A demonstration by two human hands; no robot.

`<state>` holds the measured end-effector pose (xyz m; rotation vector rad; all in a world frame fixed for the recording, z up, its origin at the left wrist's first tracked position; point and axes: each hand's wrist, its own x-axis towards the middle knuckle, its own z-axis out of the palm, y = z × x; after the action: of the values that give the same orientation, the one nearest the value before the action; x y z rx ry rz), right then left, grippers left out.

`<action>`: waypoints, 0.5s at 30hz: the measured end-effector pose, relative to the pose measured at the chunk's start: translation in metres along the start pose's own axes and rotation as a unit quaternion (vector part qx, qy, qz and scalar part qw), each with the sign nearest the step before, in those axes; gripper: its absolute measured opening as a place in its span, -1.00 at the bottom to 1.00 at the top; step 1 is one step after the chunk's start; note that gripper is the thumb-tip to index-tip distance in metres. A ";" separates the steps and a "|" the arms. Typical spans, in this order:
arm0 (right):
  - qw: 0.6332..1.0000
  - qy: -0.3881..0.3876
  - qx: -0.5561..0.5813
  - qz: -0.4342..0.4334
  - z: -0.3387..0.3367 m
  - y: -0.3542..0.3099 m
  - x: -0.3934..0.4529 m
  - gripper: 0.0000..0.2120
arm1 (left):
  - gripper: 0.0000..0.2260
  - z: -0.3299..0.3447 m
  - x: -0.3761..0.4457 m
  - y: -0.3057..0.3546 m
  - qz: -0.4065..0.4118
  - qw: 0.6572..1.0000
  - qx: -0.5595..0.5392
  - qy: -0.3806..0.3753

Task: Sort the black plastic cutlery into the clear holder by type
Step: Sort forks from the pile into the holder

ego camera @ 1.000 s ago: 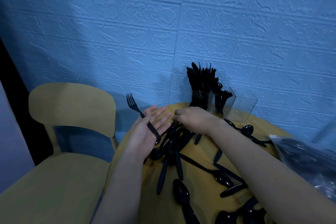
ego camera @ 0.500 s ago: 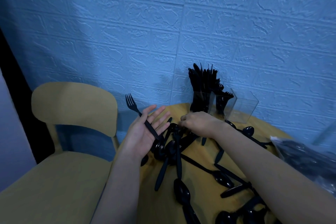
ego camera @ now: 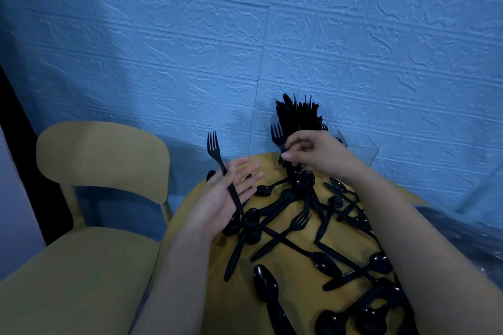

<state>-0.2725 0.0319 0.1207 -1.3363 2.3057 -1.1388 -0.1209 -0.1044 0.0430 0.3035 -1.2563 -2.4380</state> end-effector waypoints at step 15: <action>0.993 -0.069 0.088 0.042 0.042 -0.035 0.009 -0.86 | -0.61 0.014 -0.012 -0.002 -0.006 0.989 0.062 -0.131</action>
<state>-0.2325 -0.0067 0.1200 -1.2028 2.0919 -1.1548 -0.1150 -0.0882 0.0495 0.0238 -1.5214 -2.4764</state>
